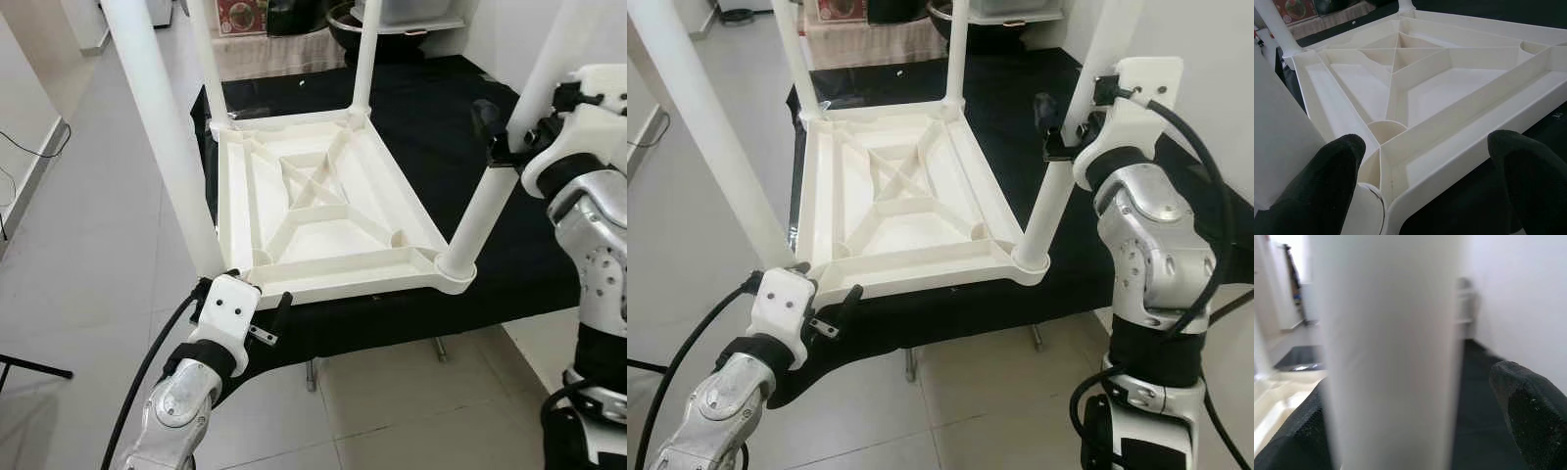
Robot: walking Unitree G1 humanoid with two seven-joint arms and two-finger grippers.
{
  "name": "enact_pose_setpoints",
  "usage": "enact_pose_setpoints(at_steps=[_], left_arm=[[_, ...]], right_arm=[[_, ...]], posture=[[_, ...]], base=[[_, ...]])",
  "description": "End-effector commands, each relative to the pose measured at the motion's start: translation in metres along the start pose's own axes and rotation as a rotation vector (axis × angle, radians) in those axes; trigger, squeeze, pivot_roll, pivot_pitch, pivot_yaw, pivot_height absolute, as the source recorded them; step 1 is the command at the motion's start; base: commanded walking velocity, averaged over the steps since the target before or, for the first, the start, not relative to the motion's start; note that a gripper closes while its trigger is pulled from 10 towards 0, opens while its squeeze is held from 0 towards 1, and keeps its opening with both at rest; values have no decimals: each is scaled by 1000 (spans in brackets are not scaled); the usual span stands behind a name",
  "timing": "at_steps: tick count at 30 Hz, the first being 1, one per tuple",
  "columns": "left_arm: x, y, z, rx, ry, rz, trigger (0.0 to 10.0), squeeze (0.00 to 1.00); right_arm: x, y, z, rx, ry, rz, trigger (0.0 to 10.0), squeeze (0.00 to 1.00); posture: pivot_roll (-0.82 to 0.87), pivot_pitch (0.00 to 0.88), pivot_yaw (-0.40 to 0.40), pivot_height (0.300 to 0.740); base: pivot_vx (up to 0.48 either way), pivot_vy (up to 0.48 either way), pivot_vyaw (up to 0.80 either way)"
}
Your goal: Building children table
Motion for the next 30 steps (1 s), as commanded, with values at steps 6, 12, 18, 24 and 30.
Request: enact_pose_setpoints(at_steps=[6,12,18,24,30], left_arm=[[-2,2,-2,-8,5,7,10000,0],[-3,2,0,-3,5,7,10000,0],[-8,3,0,-1,19,12,10000,0],[-10,4,8,28,41,2,10000,0],[-12,4,15,55,37,-10,10000,0]], right_arm=[[20,6,19,27,3,-43,10000,0],[24,13,21,21,42,-19,10000,0],[-12,21,30,0,80,260,10000,0],[-37,24,30,-9,79,420,10000,0],[-59,18,18,2,59,511,10000,0]], posture=[[-28,123,-19,740],[-25,128,-17,740],[-24,112,-26,740],[-1,102,-44,740],[21,111,-49,740]], base=[[0,0,0],[0,0,0],[0,0,0],[0,0,0],[0,0,0]])
Point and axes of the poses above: a point about 5 cm out from each wrist's last joint towards the gripper, its own y axis pointing out of the wrist towards the gripper, its own z axis along the axis of the wrist's last joint, x = y × z, the point moved 6 cm from there along y, pointing out of the wrist towards the gripper, and after that the axes turned 7 degrees about -y, right-handed, at the moved point
